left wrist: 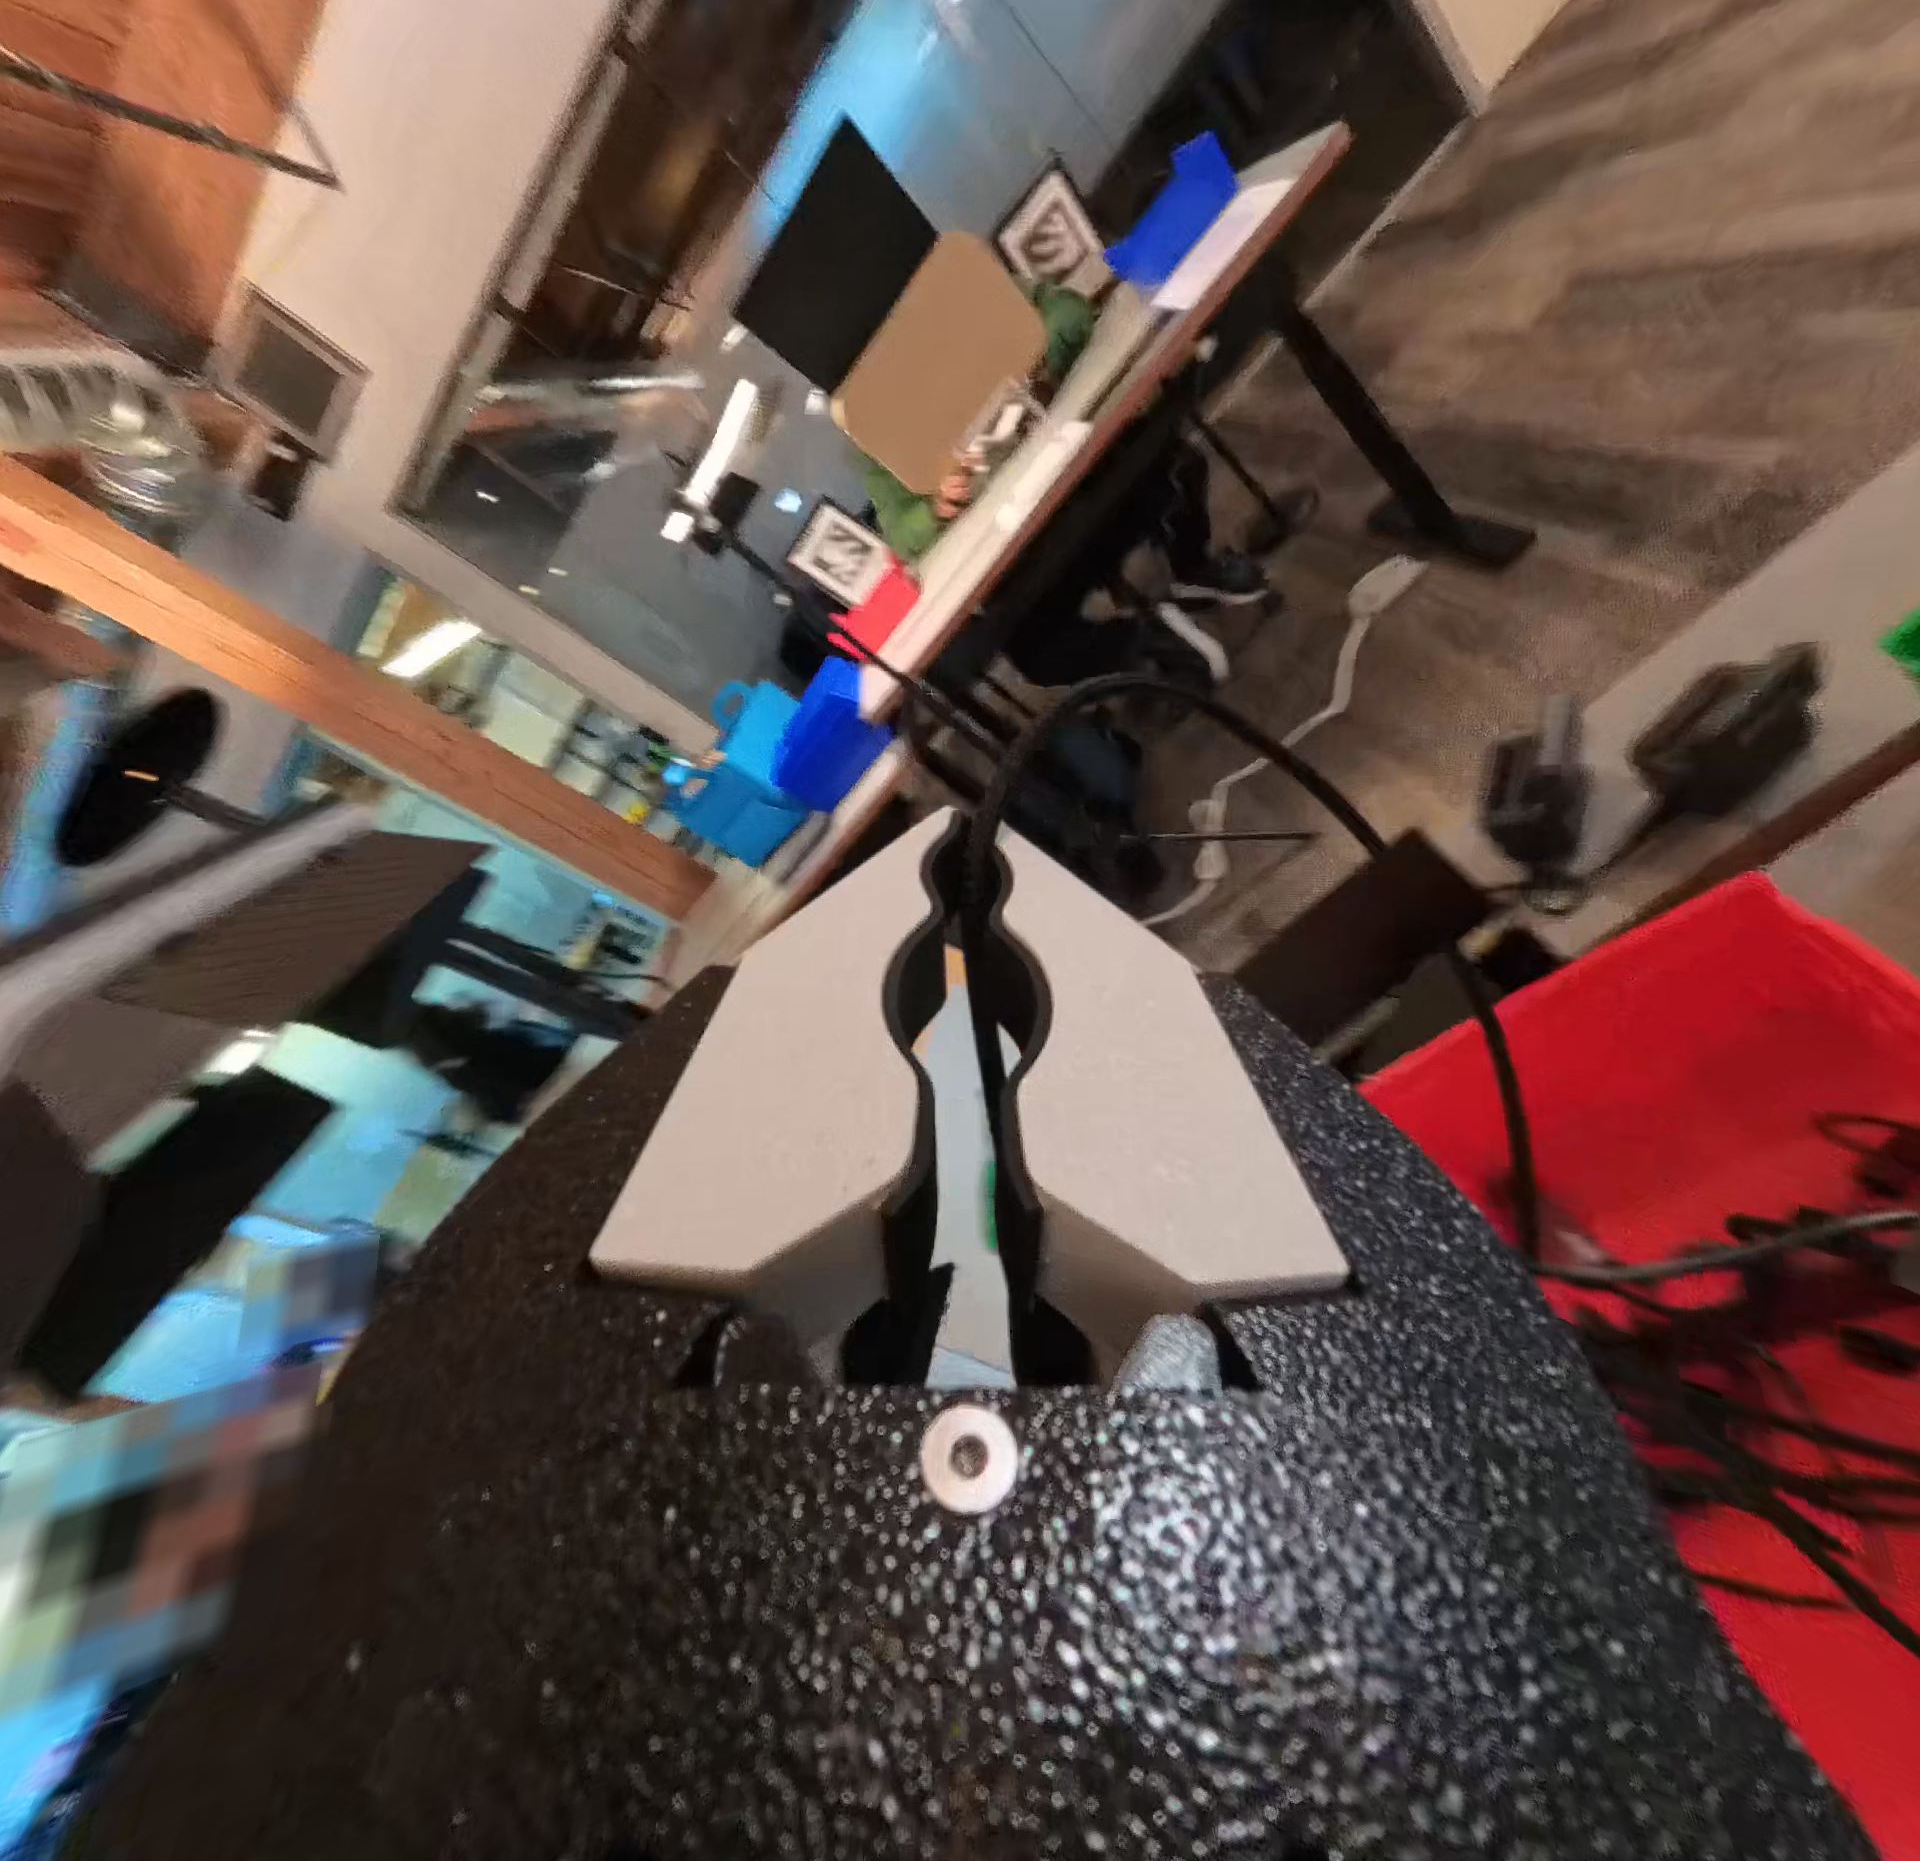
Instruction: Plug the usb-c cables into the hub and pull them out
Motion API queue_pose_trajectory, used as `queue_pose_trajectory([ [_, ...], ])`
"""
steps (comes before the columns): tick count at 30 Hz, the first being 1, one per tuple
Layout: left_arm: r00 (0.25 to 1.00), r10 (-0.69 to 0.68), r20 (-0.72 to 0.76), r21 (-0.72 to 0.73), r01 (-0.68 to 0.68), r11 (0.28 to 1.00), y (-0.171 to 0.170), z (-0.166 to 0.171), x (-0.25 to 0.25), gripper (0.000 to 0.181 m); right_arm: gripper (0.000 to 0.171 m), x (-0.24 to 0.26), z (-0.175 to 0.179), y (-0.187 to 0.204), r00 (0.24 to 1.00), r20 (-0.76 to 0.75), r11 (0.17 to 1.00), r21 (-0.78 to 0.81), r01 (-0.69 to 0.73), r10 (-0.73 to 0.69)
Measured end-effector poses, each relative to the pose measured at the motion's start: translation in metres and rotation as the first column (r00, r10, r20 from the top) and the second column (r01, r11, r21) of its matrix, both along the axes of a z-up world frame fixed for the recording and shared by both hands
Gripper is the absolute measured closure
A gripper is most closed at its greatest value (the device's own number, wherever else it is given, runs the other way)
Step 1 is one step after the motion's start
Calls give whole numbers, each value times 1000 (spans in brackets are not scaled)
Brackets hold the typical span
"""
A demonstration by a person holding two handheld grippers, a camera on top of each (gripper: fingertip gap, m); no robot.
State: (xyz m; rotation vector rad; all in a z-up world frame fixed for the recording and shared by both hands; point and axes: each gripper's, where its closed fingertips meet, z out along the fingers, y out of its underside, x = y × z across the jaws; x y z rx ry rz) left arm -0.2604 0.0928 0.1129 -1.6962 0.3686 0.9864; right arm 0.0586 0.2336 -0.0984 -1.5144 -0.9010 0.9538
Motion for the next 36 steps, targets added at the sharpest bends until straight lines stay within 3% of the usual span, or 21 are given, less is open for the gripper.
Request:
queue_pose_trajectory([
  [2,994,46,-102,41,-42,998,-1,23,-4,181,136,-1,0,-1,1000,3,1000,0,-3,3],
  [4,999,-44,-7,28,44,999,4,27,11,181,136,-1,0,-1,1000,4,1000,1,-4,4],
  [6,997,-50,60,-96,56,994,10,10,16,181,136,-2,0,-2,1000,3,1000,1,-6,6],
  [8,993,58,-107,-118,-71,990,8,13,-1,181,136,-2,0,-3,1000,5,1000,2,-10,10],
  [10,982,92,-165,-62,-104,993,5,27,-6,181,136,-3,0,-3,1000,4,1000,3,-12,12],
  [13,995,50,-91,66,-44,997,-5,54,3,181,136,-3,0,-4,1000,4,1000,3,-13,13],
  [15,994,-56,90,-94,65,994,8,16,18,181,136,-3,1,-4,1000,5,1000,5,-14,14],
  [16,993,-38,108,-198,59,978,13,-10,16,181,136,-3,1,-5,1000,4,1000,6,-15,15],
  [17,1000,27,-14,-240,-29,970,13,-19,2,181,136,-4,1,-5,1000,3,1000,7,-17,17],
  [18,983,85,-162,-225,-121,967,10,-12,-11,181,136,-4,1,-5,1000,3,1000,7,-18,18],
  [19,975,95,-200,-177,-131,975,7,1,-12,181,136,-5,1,-5,1000,3,1000,7,-18,18],
  [23,999,17,-52,117,-11,993,-12,79,9,181,136,-8,-1,-5,1000,14,1000,3,-23,23],
  [28,981,116,-156,61,-108,992,-7,95,-4,181,136,-14,-1,-9,999,27,999,13,-35,35],
  [36,956,233,-177,137,-211,968,-10,171,-16,181,136,-21,-4,-14,998,55,999,25,-45,43],
])
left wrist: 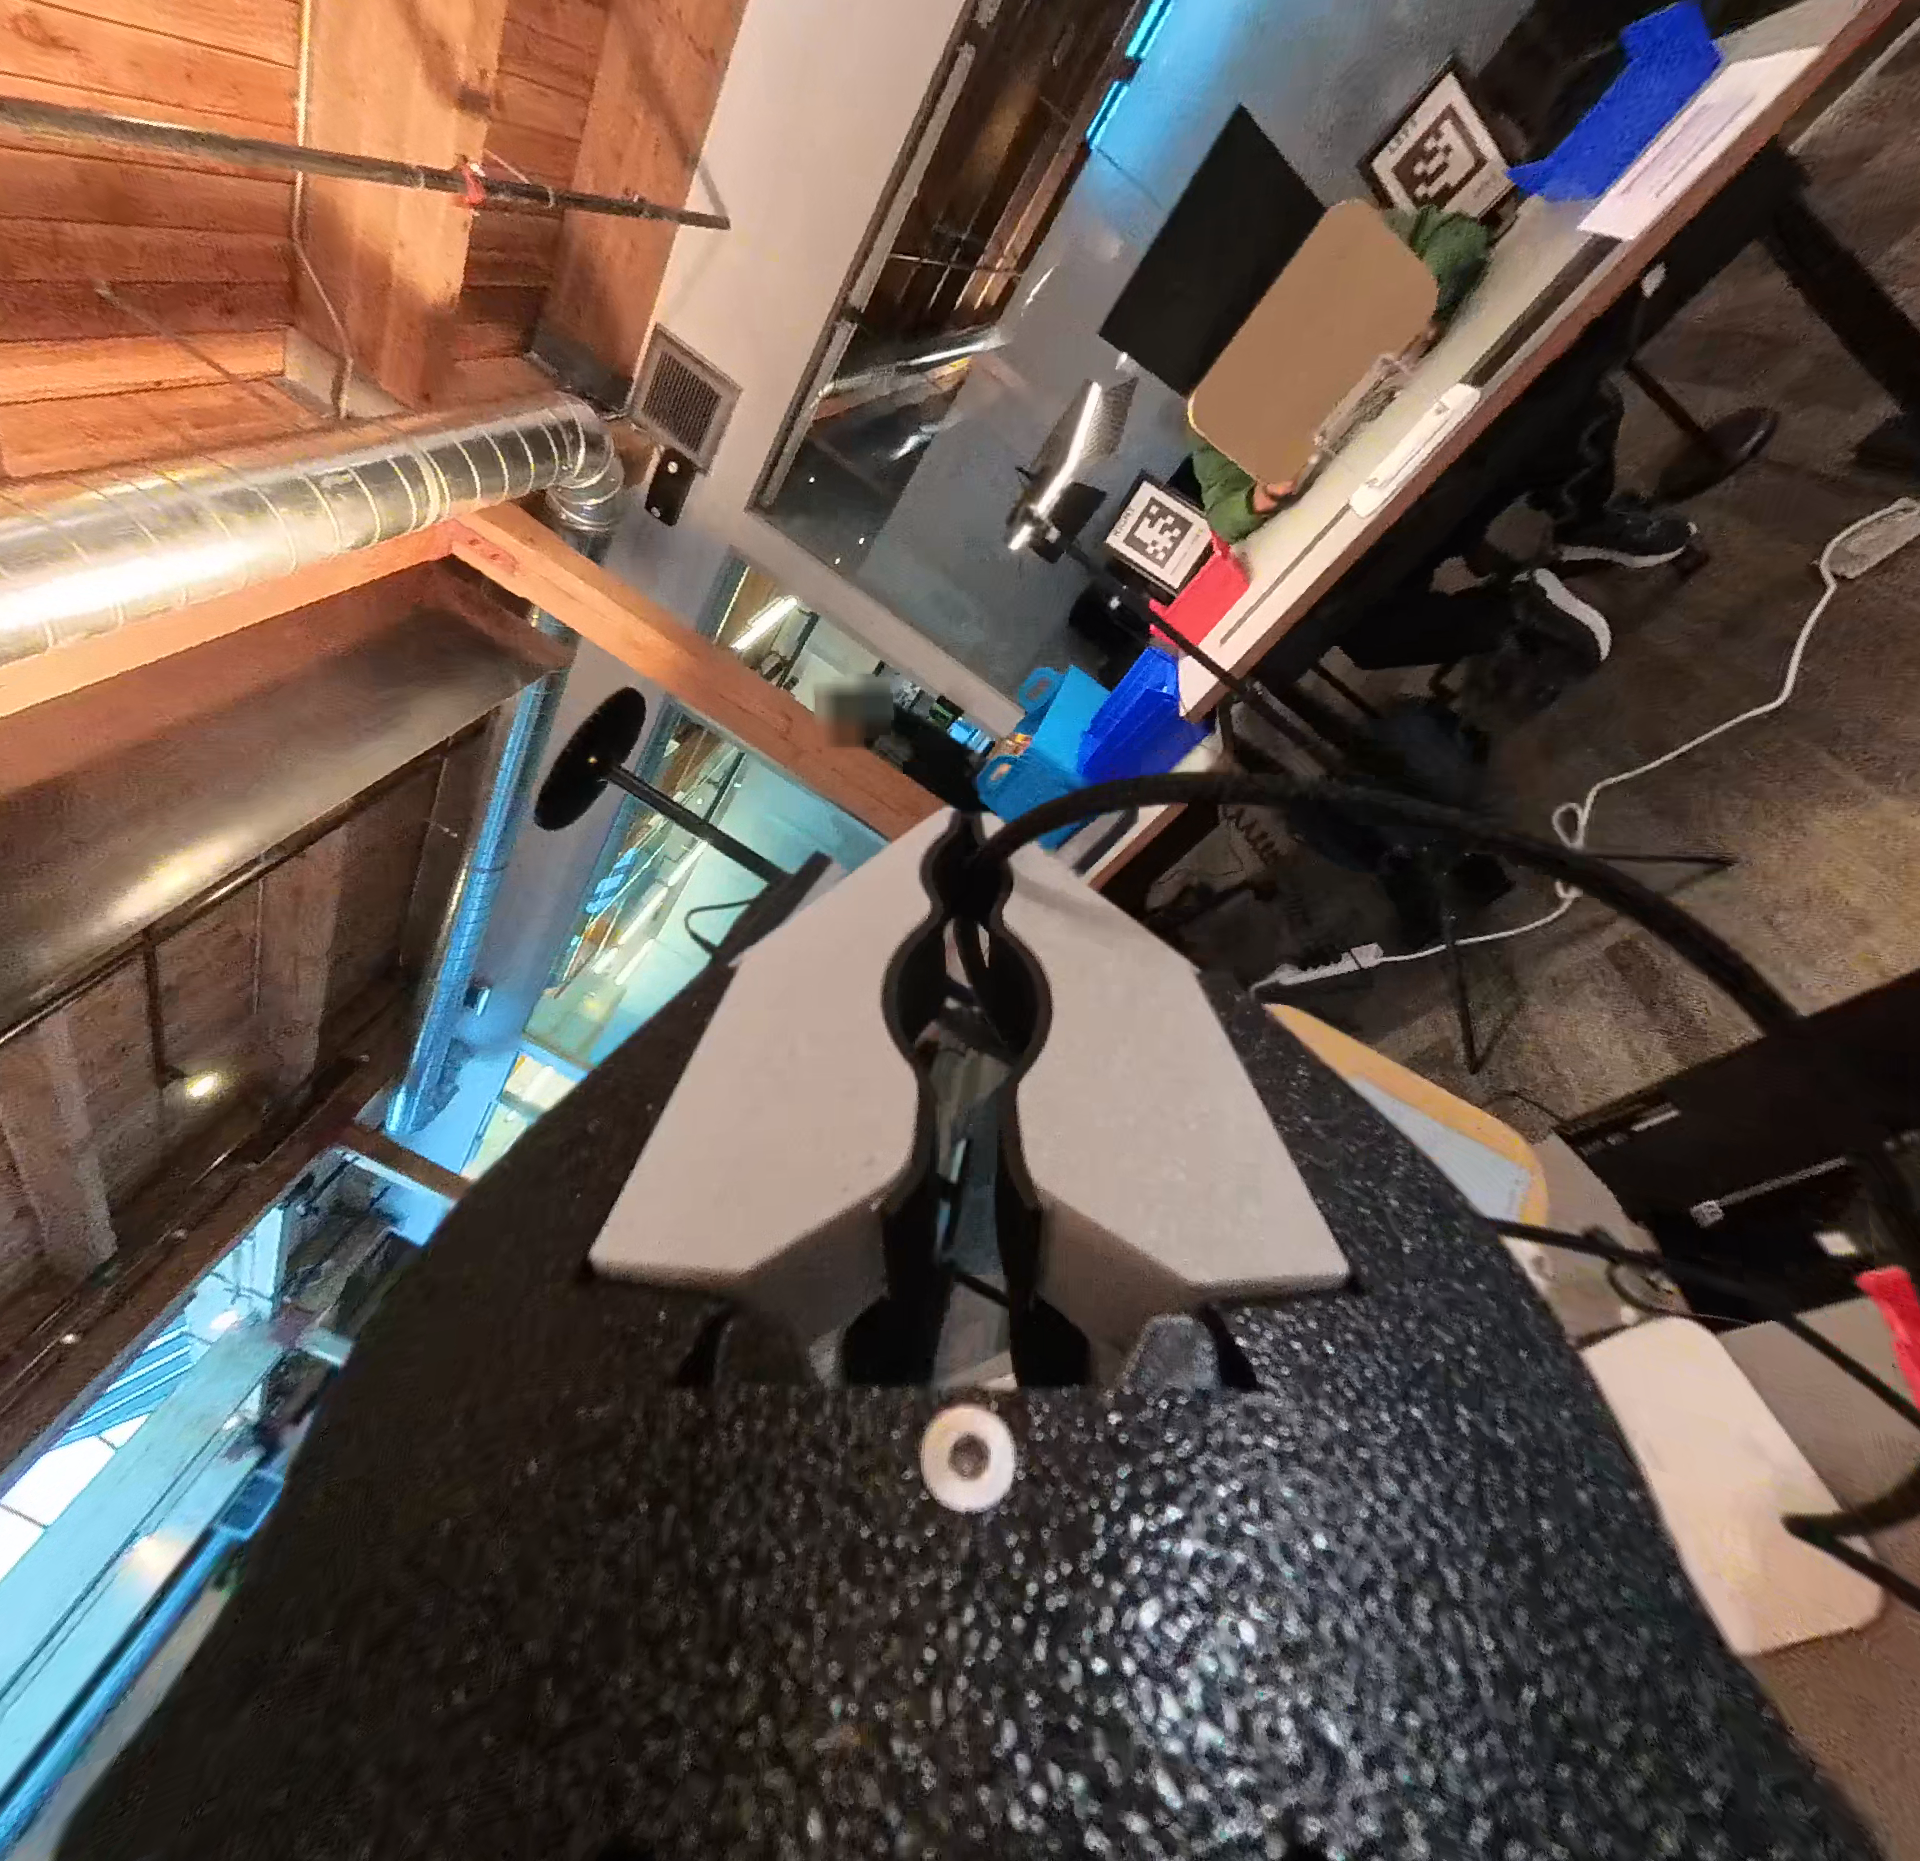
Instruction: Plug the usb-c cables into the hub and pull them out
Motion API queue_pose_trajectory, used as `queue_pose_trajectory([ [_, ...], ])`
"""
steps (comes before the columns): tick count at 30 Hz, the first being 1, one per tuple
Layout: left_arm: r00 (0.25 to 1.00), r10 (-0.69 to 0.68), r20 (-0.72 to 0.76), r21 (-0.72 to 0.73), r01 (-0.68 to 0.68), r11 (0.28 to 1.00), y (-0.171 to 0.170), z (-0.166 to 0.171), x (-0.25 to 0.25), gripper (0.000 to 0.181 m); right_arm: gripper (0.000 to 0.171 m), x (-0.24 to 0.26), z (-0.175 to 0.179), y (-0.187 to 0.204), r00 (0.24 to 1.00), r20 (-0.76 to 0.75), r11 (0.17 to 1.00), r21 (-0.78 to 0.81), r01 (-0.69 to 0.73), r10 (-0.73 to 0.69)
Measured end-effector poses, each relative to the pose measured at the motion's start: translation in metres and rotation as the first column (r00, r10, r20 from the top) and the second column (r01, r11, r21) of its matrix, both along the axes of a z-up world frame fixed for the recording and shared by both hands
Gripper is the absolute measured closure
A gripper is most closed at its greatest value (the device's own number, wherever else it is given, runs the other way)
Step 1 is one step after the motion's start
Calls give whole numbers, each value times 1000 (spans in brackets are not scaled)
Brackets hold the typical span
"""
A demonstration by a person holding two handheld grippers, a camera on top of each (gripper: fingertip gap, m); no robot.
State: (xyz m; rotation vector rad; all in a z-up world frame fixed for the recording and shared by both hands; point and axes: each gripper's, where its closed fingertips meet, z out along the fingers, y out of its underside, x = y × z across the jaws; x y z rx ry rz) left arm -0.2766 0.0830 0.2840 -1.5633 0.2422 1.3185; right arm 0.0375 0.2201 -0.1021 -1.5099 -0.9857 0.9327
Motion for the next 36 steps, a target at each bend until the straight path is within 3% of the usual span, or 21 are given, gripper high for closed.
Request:
queue_pose_trajectory([
  [3,1000,-1,12,6,1,1000,2,13,1,181,136,-1,0,-1,1000,4,1000,2,-1,1],
  [5,988,-96,124,-121,111,986,19,-11,12,181,136,-2,0,-1,1000,6,1000,3,-3,3],
  [7,990,-23,139,-251,57,966,23,-36,3,181,136,-2,0,-2,1000,4,1000,5,-7,7],
  [10,997,61,-41,-129,-66,989,12,-9,-8,181,136,-3,1,-3,1000,-1,1000,5,-10,10],
  [13,997,-13,76,-82,19,996,14,-5,-2,181,136,-7,1,-7,1000,-1,999,7,-31,31],
  [16,992,101,-74,-11,-102,995,-3,29,-7,181,135,-14,-1,-11,999,19,999,14,-49,49],
  [21,1000,-4,29,125,1,992,-13,74,13,181,135,-21,-3,-15,997,36,998,20,-63,62],
  [23,988,-53,147,16,52,999,1,56,15,181,135,-22,-4,-16,997,41,998,21,-65,64],
  [24,975,-12,221,-95,34,995,7,34,8,181,135,-22,-4,-17,997,41,997,22,-69,68],
  [25,978,48,205,-151,-17,988,8,24,-1,181,135,-23,-3,-18,997,41,997,24,-71,70],
  [27,987,162,8,-92,-161,983,-5,41,-13,181,135,-23,-3,-18,997,39,997,25,-73,72],
  [28,986,164,-20,-64,-165,984,-8,45,-12,181,135,-24,-3,-18,996,38,997,23,-76,75],
  [30,992,89,89,-103,-80,992,-1,31,-7,181,135,-24,-4,-18,996,39,997,19,-79,78],
  [33,988,151,-13,-78,-152,985,-11,40,-14,181,135,-27,-5,-19,995,38,995,19,-94,93],
  [36,993,114,-1,-73,-114,991,-10,40,-10,181,133,-38,-4,-32,986,32,984,58,-167,165],
])
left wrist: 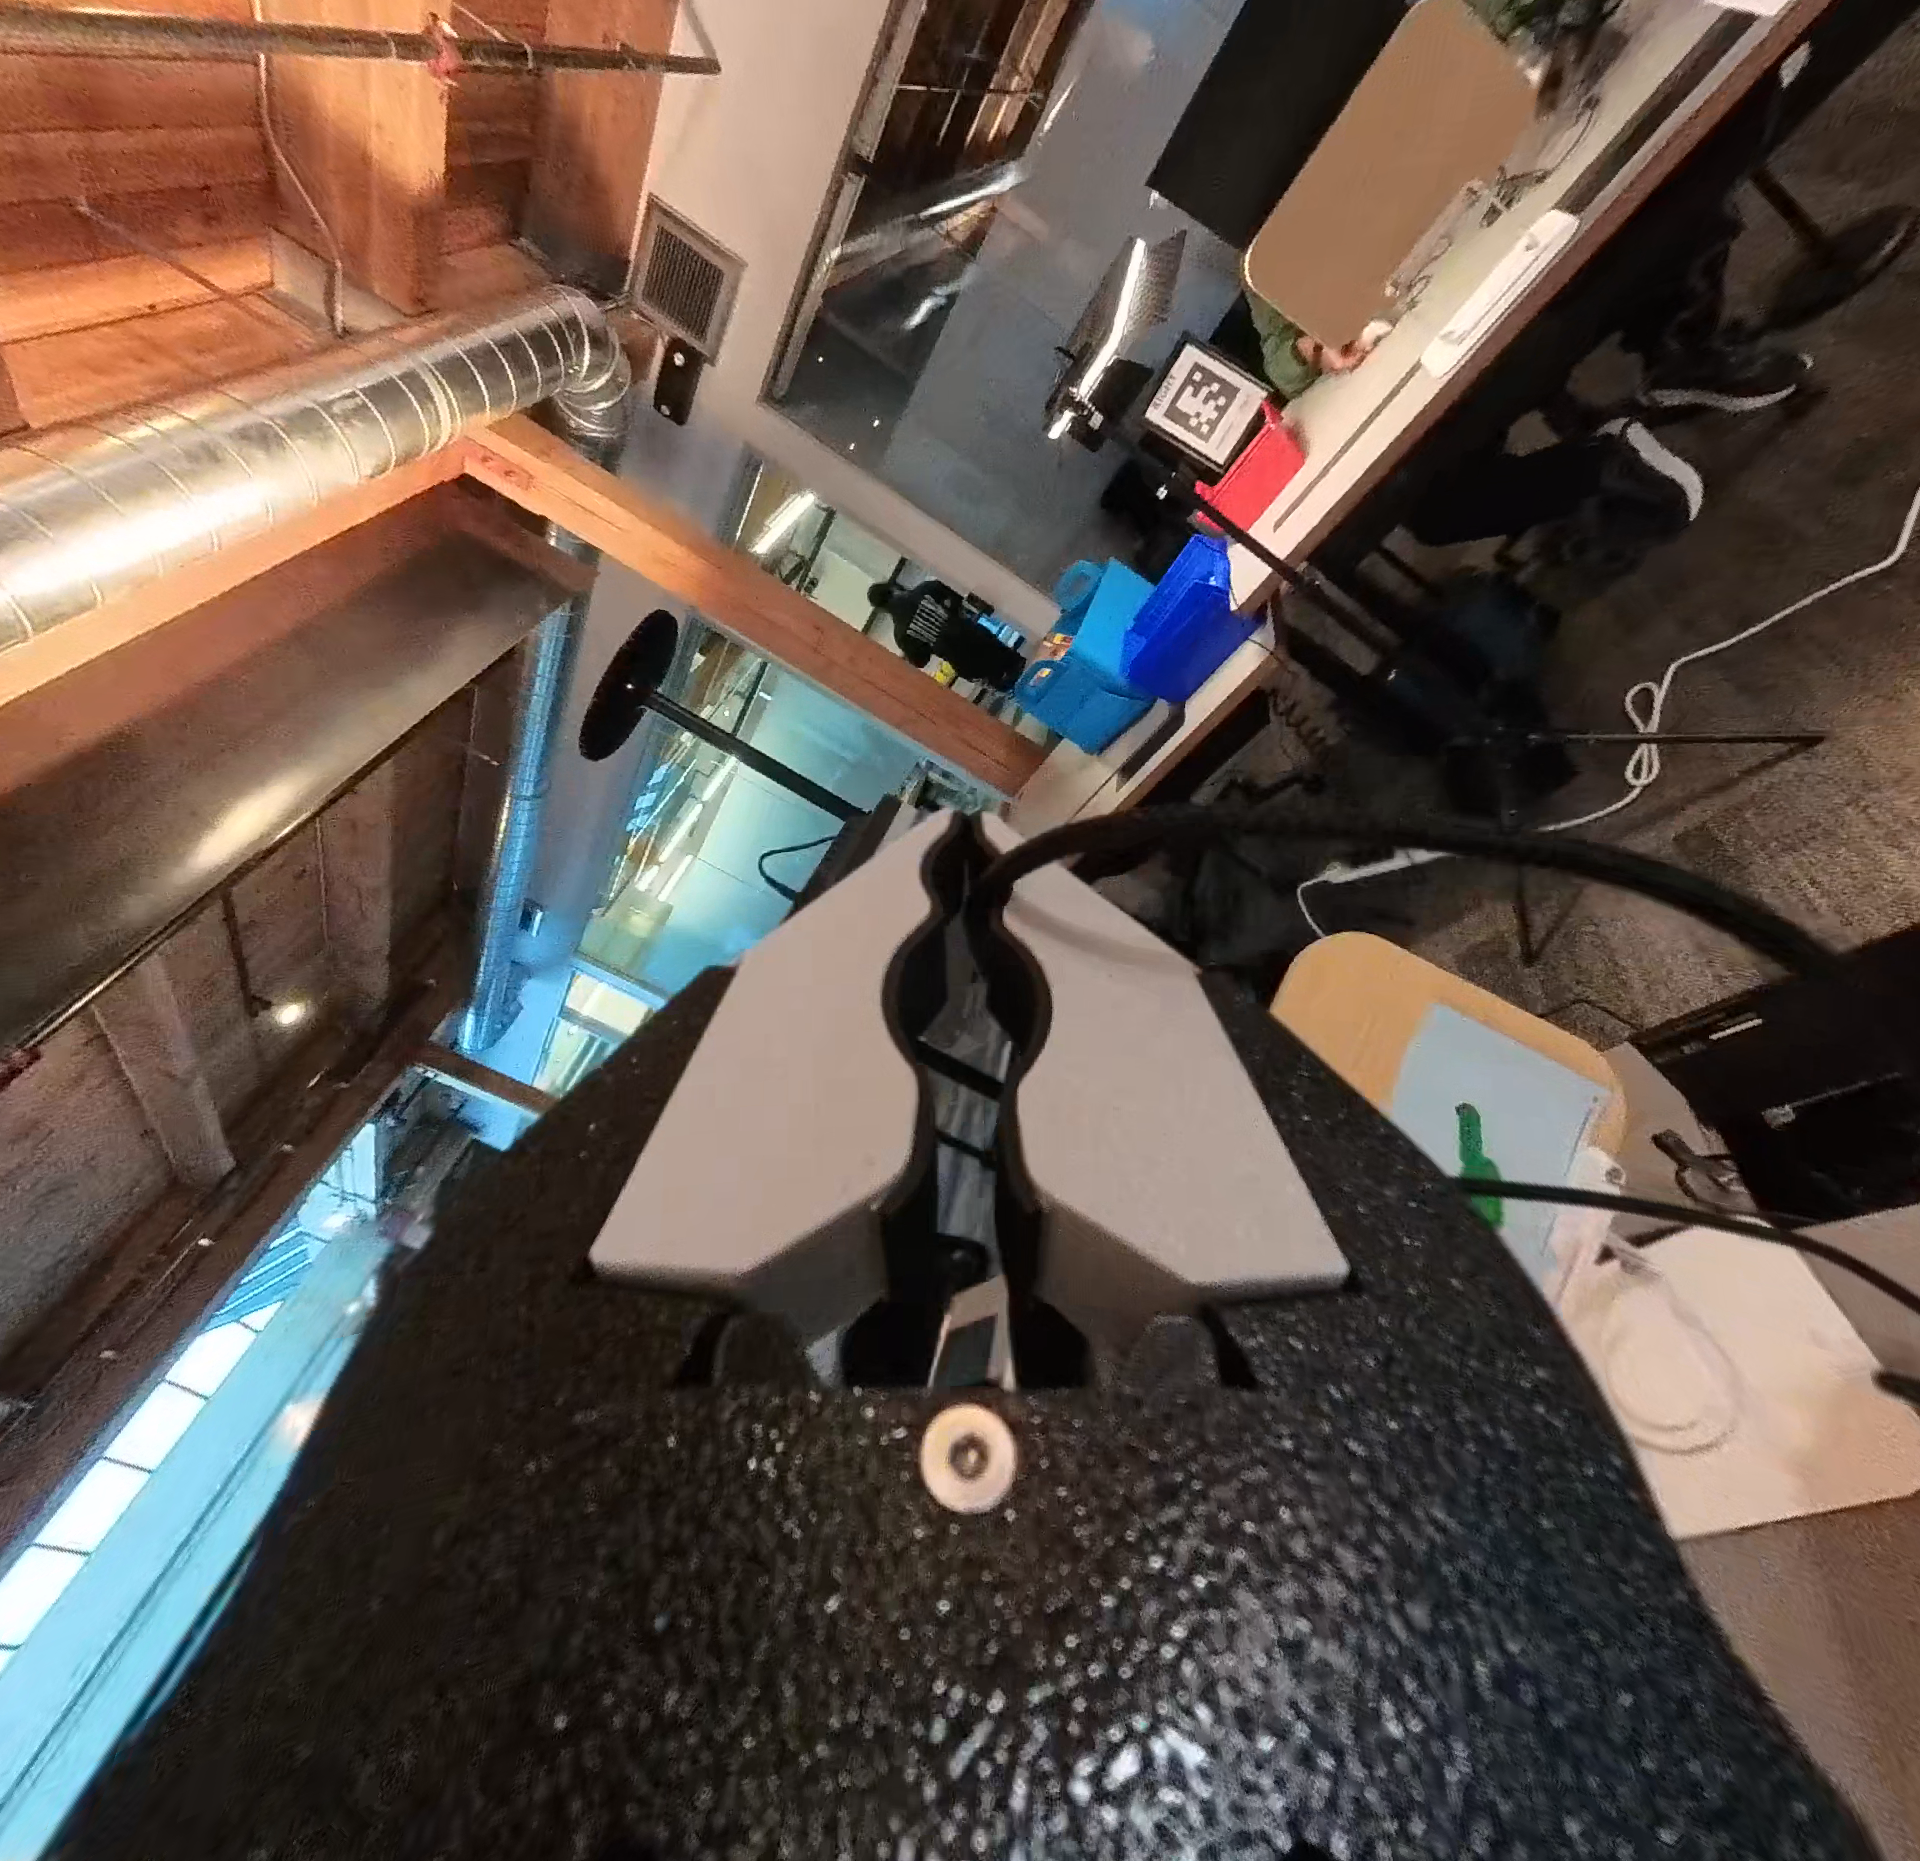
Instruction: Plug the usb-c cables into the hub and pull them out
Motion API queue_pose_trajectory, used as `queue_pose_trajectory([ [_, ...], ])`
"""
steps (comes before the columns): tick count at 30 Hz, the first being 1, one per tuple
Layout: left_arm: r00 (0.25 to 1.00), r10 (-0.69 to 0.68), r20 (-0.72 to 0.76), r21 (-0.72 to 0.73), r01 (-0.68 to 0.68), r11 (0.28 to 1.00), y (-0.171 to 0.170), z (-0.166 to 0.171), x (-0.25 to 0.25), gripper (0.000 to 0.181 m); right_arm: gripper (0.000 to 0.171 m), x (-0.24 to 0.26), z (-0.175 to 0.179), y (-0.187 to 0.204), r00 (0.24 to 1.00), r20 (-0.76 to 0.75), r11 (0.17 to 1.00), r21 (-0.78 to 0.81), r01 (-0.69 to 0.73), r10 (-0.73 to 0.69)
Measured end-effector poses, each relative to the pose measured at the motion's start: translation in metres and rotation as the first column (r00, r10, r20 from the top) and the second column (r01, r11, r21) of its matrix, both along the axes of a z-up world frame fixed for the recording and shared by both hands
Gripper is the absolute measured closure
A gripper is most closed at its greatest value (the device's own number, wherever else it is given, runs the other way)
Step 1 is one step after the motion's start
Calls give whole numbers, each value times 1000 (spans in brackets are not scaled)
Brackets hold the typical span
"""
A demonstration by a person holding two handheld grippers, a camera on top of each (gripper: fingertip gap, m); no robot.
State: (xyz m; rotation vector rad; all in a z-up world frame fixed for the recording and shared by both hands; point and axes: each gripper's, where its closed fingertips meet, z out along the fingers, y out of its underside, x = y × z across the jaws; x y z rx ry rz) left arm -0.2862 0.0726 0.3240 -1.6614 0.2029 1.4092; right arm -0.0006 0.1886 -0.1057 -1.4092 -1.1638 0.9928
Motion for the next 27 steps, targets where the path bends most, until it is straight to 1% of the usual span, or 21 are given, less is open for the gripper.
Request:
queue_pose_trajectory([
  [2,999,-16,29,-39,17,999,3,-8,1,181,132,-17,-1,-17,997,-7,996,27,-82,82],
  [3,999,-19,34,-61,22,998,3,-15,0,181,131,-30,-2,-31,989,-13,989,32,-147,147],
  [6,999,-10,44,-116,15,993,5,-30,3,181,123,-74,-3,-88,935,-71,935,-40,-352,349],
  [8,999,2,47,-150,6,989,7,-39,4,181,118,-106,-6,-120,903,-93,905,-39,-424,419],
  [11,999,12,48,-184,-3,983,10,-50,4,181,109,-152,-18,-145,909,-47,909,-15,-416,415],
  [14,999,16,48,-212,-5,977,12,-57,7,181,110,-181,-13,-151,933,-54,935,17,-356,356],
  [17,999,4,44,-220,6,975,13,-58,11,181,119,-196,-6,-146,956,-44,955,67,-287,290],
  [19,999,-8,39,-216,17,976,12,-54,15,181,130,-202,-3,-139,969,-20,966,94,-243,245],
  [21,999,-28,45,-206,37,978,12,-50,22,181,135,-207,-1,-137,969,-7,965,100,-244,245],
  [25,997,-59,49,-185,67,981,11,-41,34,181,135,-219,-2,-136,963,30,960,77,-269,267],
  [27,997,-58,45,-185,66,980,11,-40,36,181,142,-224,-2,-139,956,35,955,54,-291,290],
])
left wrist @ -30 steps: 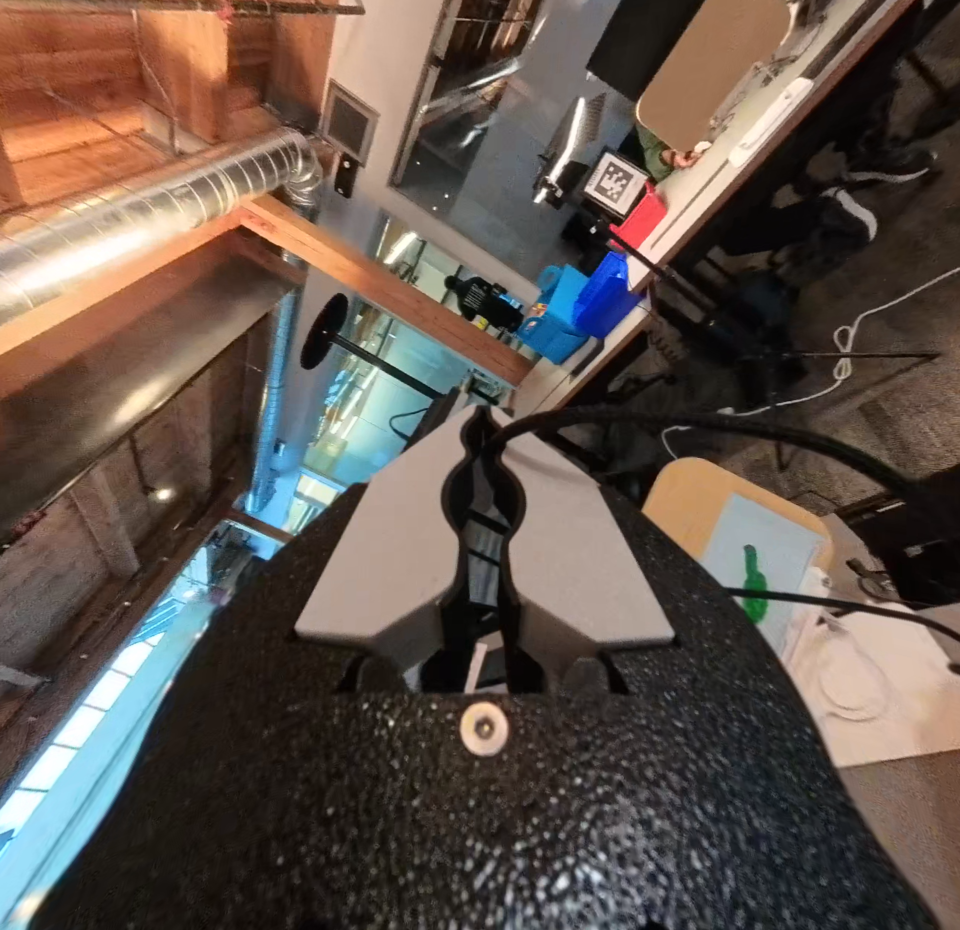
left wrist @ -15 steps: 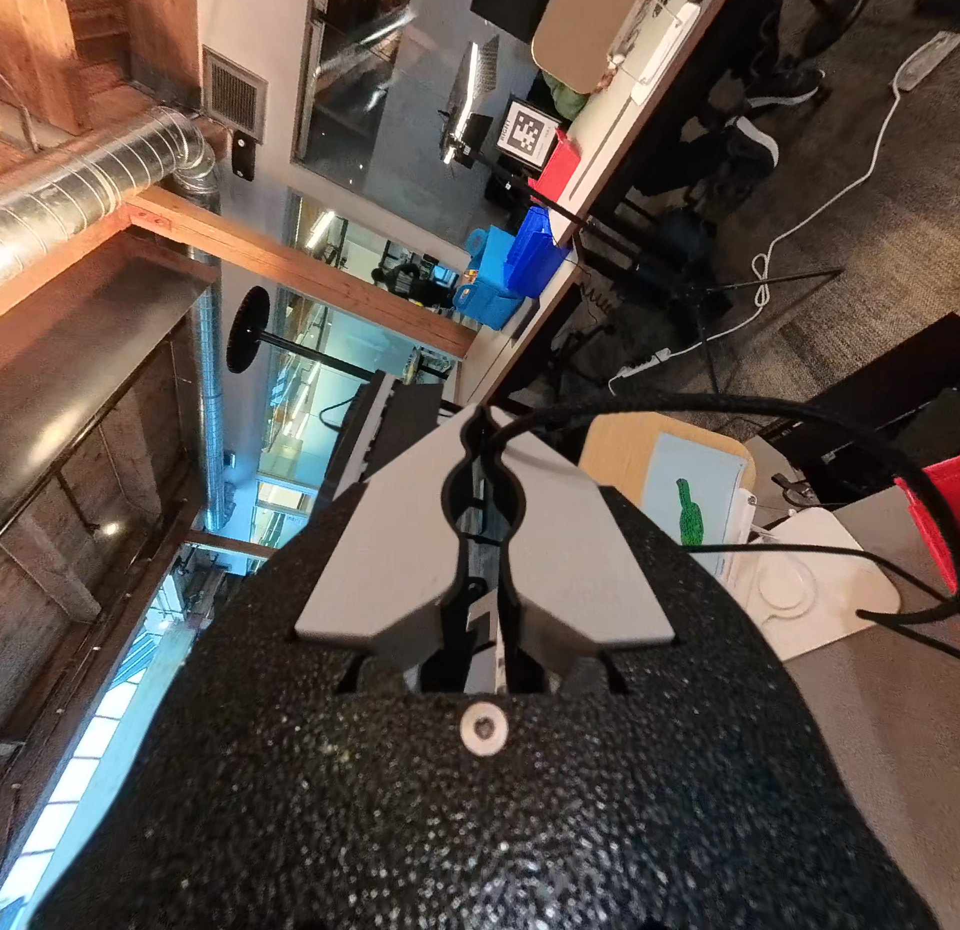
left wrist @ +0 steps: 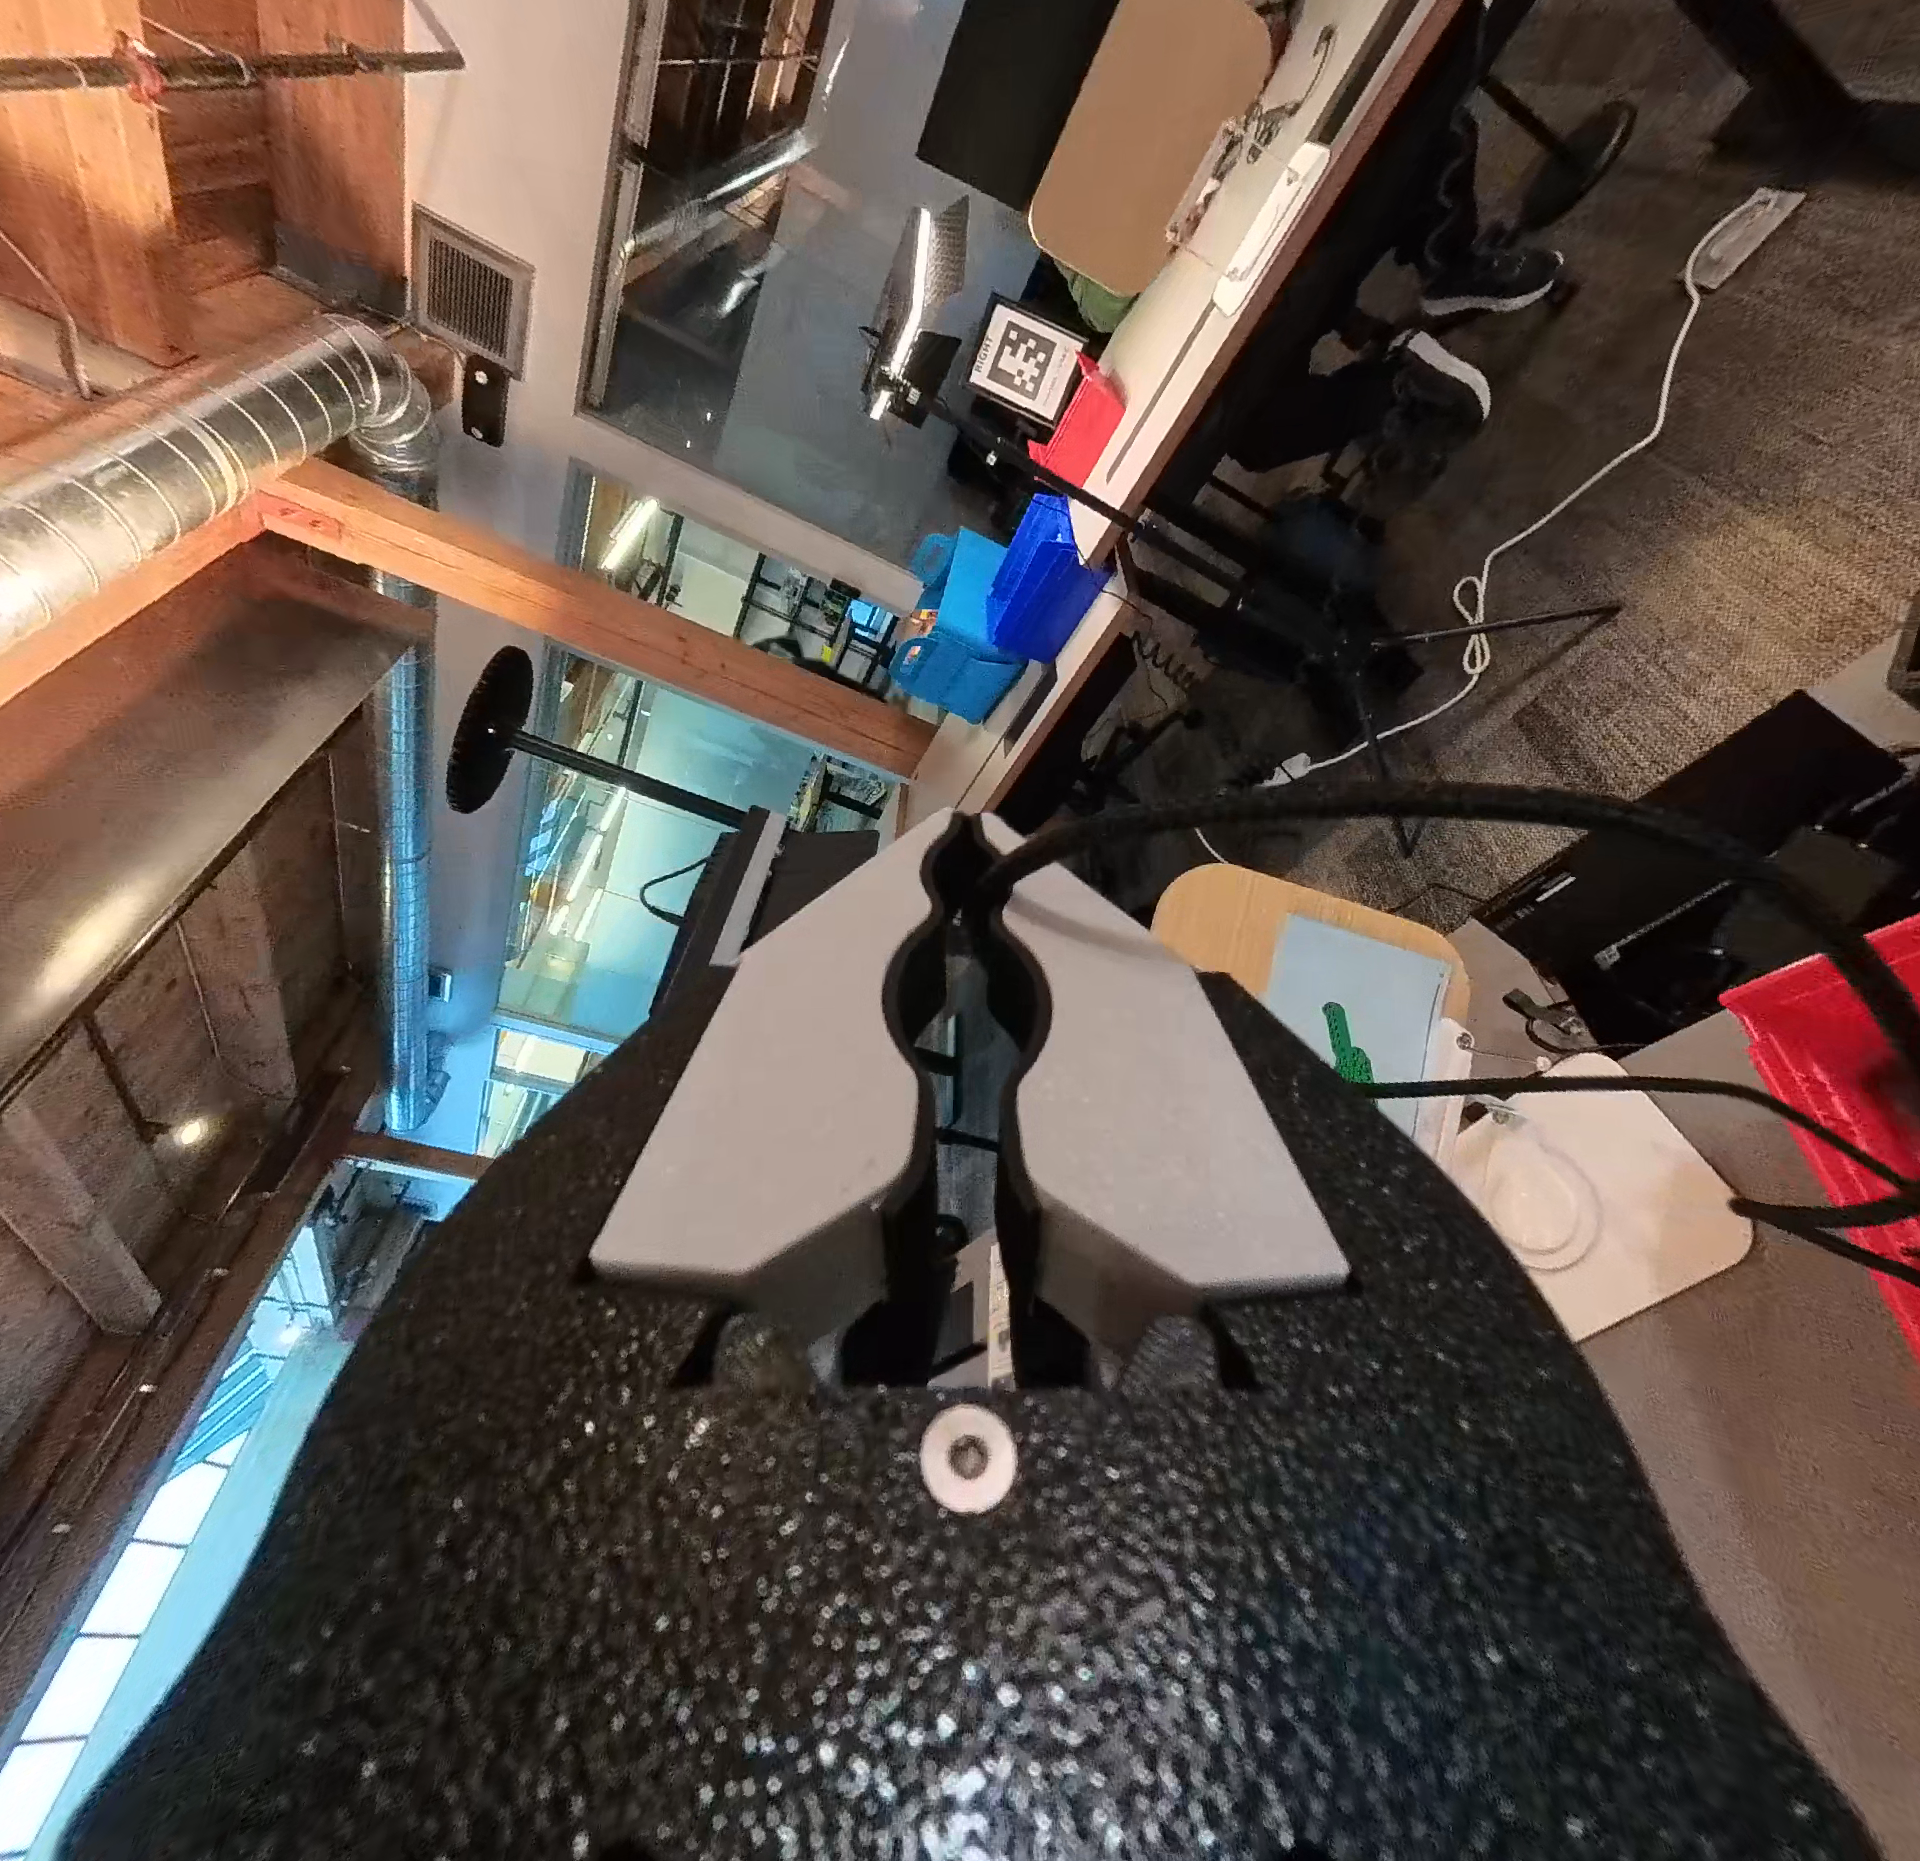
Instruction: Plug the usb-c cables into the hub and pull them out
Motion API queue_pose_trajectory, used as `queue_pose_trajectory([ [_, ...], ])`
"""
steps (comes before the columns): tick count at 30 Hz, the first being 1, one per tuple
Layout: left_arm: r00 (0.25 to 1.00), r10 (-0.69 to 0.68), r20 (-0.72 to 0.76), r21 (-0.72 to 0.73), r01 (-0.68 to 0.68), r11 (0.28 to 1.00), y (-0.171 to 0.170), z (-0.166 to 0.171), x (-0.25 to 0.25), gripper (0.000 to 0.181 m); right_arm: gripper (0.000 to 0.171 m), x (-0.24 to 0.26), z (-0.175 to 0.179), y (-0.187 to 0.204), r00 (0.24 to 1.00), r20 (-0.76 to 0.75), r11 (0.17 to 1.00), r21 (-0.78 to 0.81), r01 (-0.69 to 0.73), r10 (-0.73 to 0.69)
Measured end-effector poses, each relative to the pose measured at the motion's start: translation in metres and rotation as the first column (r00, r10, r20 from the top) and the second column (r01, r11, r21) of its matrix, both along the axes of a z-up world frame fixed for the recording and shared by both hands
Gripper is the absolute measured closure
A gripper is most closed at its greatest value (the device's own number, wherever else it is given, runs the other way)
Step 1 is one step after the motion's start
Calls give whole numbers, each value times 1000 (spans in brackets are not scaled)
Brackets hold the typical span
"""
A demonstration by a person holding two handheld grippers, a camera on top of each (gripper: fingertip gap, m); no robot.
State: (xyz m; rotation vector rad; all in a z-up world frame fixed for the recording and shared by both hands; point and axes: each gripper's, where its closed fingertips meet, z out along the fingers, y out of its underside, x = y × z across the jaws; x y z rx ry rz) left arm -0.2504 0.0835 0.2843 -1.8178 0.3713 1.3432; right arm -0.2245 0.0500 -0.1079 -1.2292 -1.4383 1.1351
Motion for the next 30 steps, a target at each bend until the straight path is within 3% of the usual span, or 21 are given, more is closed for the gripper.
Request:
queue_pose_trajectory([
  [1,1000,5,-3,-2,-5,1000,0,0,-1,181,162,0,0,-2,1000,4,1000,3,-14,14],
  [3,1000,29,-11,-14,-29,999,-2,-3,-6,181,169,4,5,-1,1000,-26,1000,22,-4,4],
  [10,976,212,-59,-83,-216,973,-22,-28,-64,181,171,43,47,16,964,-261,999,-20,41,-45],
  [16,925,376,-51,-123,-379,917,-54,-45,-121,181,171,81,60,45,901,-413,988,-130,84,-131],
  [24,900,431,61,-107,-423,900,-84,-60,-161,181,171,133,76,79,801,-550,967,-211,140,-236],
  [30,919,385,88,-54,-381,923,-80,-56,-157,181,171,114,43,69,851,-498,971,-232,56,-169],
])
